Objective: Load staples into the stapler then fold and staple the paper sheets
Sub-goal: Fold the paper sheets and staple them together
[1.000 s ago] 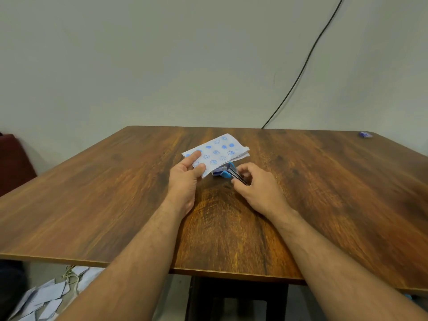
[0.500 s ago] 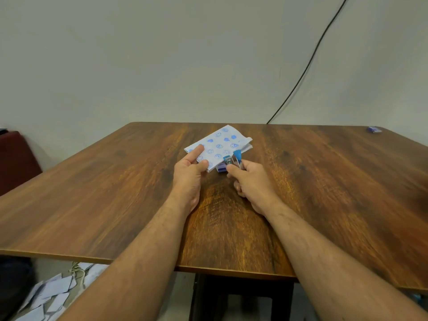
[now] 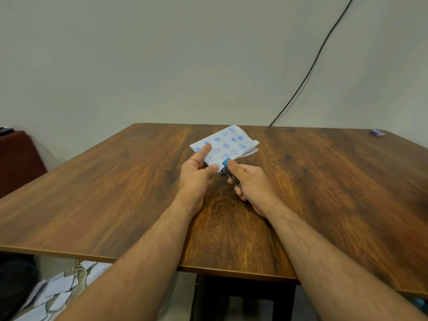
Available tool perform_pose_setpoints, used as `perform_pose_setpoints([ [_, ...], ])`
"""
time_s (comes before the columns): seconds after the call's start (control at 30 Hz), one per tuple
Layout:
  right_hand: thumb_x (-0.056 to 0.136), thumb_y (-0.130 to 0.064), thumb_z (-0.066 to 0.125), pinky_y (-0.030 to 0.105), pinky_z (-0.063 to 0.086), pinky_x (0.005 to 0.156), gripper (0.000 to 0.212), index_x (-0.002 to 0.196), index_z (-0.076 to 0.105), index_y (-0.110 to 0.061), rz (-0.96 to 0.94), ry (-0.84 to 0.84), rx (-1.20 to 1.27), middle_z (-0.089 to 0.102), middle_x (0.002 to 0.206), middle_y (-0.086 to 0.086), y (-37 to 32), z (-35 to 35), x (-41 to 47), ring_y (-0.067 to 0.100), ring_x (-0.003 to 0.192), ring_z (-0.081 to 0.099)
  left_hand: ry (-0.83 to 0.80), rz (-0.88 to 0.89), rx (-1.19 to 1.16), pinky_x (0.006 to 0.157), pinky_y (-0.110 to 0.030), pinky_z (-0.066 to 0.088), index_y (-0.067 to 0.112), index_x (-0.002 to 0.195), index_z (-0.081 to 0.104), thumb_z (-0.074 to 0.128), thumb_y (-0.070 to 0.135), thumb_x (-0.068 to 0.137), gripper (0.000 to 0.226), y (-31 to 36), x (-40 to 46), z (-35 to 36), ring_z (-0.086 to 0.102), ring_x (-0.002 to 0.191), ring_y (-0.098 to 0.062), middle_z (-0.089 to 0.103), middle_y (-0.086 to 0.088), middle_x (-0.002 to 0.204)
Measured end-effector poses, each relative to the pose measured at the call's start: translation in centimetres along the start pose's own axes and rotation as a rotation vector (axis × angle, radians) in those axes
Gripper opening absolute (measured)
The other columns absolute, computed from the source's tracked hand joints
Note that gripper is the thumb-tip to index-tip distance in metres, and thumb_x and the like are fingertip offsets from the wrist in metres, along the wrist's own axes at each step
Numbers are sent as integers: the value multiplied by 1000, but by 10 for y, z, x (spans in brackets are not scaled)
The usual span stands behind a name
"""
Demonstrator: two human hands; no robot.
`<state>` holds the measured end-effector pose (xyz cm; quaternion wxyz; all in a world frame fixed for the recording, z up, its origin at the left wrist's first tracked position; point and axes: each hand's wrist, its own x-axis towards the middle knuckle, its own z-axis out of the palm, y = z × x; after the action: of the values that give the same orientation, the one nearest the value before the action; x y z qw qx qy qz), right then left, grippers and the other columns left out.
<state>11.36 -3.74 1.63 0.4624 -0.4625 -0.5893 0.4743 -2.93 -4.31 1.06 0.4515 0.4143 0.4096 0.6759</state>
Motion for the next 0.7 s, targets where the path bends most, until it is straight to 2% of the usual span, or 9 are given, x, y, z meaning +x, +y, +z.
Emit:
perform_pose_setpoints([
  [0.13, 96, -51, 59, 21, 32, 39, 37, 93, 76, -19, 19, -7, 59, 67, 80, 5, 1, -1, 2, 10, 48, 42, -1, 34, 79, 99, -41, 56, 12, 145, 53, 61, -16, 88, 64, -1, 0, 1, 64, 121, -21, 65, 0, 131],
  [0.23, 95, -50, 61, 21, 31, 38, 39, 91, 75, -14, 24, -14, 107, 68, 81, 6, 1, -2, 4, 10, 48, 42, -34, 60, 129, 101, -38, 55, 11, 146, 51, 62, -15, 89, 64, 0, -3, 4, 63, 120, -12, 63, 9, 126],
  [0.33, 95, -48, 62, 20, 30, 38, 38, 93, 76, -13, 28, -14, 123, 67, 79, 4, 2, -2, 3, 10, 48, 41, -57, 81, 160, 101, -33, 54, 11, 147, 51, 63, -15, 88, 65, 0, -4, 5, 60, 124, -11, 59, 4, 136],
  [0.5, 94, -45, 65, 20, 30, 38, 35, 91, 77, -12, 27, 4, 152, 67, 78, 4, 4, -2, 5, 10, 48, 41, -95, 81, 170, 104, -33, 52, 12, 148, 49, 63, -13, 89, 65, 0, -5, 6, 60, 125, -10, 61, 8, 132],
  [0.7, 93, -43, 67, 21, 30, 40, 36, 88, 78, -10, 22, -2, 160, 66, 76, 6, 5, -5, 6, 11, 49, 41, -124, 75, 170, 96, -27, 56, 15, 147, 51, 62, -13, 89, 65, -2, -4, 5, 61, 125, -14, 60, 0, 141],
])
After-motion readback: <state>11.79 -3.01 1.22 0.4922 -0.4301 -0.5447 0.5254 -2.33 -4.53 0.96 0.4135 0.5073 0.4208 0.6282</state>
